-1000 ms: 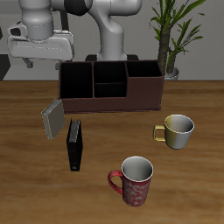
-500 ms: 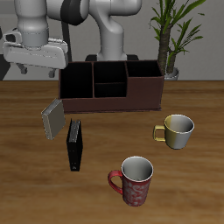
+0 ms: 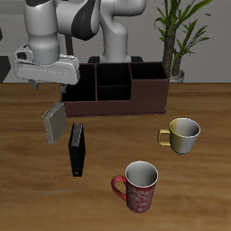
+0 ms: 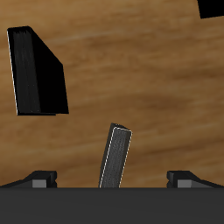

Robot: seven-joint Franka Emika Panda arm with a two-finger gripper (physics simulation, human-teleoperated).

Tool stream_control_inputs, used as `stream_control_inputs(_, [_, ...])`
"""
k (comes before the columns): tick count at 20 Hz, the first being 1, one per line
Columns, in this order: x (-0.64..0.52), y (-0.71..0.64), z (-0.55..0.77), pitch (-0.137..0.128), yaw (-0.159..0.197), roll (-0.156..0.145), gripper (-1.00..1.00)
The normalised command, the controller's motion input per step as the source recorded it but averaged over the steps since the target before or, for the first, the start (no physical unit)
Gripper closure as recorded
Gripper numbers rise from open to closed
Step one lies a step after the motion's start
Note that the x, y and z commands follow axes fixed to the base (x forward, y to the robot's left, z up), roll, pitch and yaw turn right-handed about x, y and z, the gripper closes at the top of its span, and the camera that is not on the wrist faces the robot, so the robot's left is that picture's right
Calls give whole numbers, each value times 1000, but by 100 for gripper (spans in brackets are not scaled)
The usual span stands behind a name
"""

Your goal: Place the yellow book into the back desk caddy's front compartment

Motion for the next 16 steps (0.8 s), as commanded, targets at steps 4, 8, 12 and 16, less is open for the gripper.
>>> stream_control_inputs(4, [43,-99,-443,17,-8,3,-100])
stream_control_inputs(8, [-34,-123,-309,-17,-58,-30,-100])
stream_control_inputs(12, [18,35,-333,26,-19,20,-100])
stream_control_inputs(16, [5,79,-280,20,-9,9,-100])
